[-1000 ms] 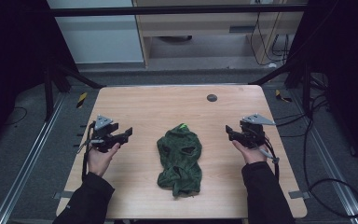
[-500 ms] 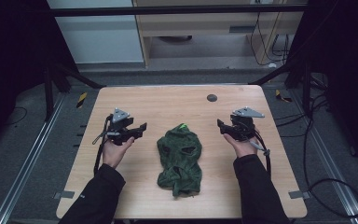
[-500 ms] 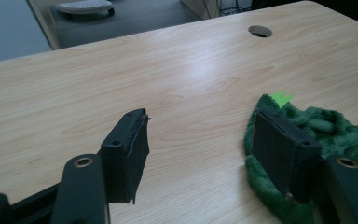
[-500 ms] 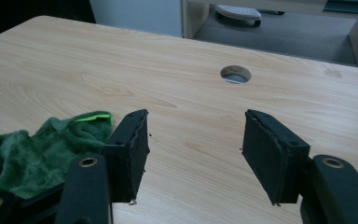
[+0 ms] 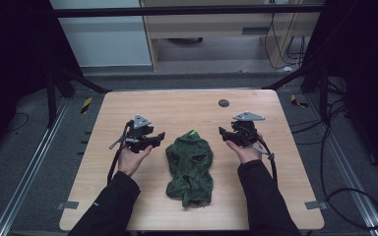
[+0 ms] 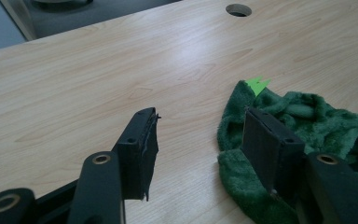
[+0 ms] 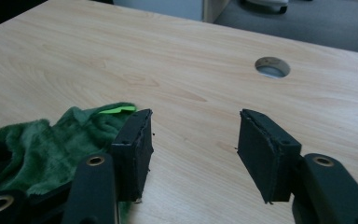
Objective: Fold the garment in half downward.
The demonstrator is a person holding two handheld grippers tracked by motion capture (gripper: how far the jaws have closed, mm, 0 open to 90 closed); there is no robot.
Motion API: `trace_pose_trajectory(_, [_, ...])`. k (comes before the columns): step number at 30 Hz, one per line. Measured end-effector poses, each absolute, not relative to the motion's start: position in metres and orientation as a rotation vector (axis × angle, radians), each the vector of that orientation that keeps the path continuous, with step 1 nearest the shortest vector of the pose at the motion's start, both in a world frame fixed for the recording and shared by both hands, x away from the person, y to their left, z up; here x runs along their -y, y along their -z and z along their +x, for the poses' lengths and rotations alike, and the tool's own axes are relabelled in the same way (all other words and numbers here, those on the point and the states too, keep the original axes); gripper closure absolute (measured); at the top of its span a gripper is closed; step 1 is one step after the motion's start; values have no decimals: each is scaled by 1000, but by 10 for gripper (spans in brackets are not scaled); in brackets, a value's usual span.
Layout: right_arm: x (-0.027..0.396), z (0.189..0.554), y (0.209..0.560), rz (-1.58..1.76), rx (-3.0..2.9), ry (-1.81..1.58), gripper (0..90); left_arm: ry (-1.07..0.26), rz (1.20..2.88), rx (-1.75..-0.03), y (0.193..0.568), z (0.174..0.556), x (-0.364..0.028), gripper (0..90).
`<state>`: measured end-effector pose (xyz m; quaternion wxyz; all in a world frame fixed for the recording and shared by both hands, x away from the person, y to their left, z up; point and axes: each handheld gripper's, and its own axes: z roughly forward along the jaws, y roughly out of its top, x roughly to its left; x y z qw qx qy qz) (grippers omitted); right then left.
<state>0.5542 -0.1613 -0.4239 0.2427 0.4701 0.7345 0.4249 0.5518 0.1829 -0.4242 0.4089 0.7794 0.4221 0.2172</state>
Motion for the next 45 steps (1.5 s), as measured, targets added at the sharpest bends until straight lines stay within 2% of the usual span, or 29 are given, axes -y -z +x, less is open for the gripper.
trace_pose_trajectory(16, [131, 563, 456, 1307, -2177, -1116, 517, -470, 2079, -1104, 453, 568, -159, 522])
trace_pose_trajectory(32, [111, 571, 481, 1311, -2261, -1058, 578, -399, 2160, -1133, 480, 582, -148, 534])
trace_pose_trajectory(45, [103, 576, 494, 1330, -2318, -1032, 681, -345, 2174, -1146, 484, 583, -141, 669])
